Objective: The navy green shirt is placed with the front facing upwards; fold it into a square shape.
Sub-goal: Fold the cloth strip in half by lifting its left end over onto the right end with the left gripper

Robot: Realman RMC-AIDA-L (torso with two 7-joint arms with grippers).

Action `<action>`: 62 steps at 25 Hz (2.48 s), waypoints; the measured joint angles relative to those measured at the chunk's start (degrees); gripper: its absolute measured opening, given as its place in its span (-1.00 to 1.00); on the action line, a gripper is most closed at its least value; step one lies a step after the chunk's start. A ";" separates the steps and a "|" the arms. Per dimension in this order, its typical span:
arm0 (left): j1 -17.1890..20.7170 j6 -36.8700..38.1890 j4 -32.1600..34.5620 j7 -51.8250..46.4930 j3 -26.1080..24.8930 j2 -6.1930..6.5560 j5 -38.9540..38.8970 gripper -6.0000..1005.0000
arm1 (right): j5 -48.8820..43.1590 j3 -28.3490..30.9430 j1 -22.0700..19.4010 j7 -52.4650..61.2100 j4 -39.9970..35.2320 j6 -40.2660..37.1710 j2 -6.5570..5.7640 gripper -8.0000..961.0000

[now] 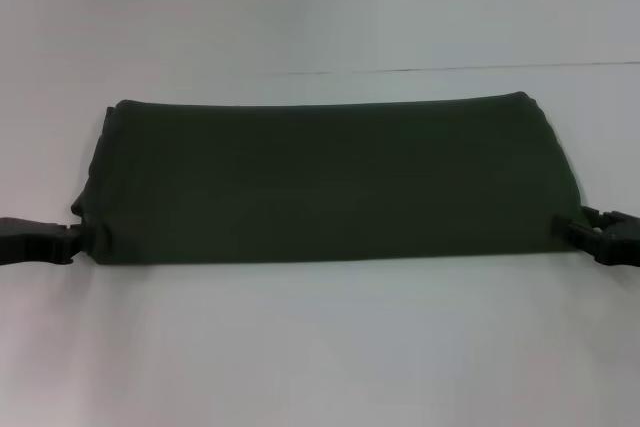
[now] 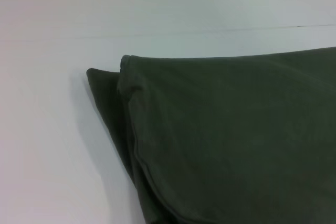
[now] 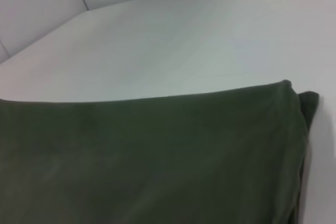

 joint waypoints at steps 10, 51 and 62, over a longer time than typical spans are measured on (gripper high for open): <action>-0.16 0.00 0.00 0.00 0.17 0.00 0.00 -0.99 | -0.09 -2.41 -0.41 0.78 -0.47 0.93 -0.09 -0.32; 14.41 26.33 8.92 26.28 -9.52 -2.75 -3.67 -0.99 | 0.24 2.28 -15.76 -11.09 -4.25 -21.16 0.27 -0.92; 16.19 28.98 9.13 28.32 -11.88 -2.87 -2.99 -0.99 | 0.08 2.88 -17.95 -12.88 -3.78 -23.09 0.39 -0.92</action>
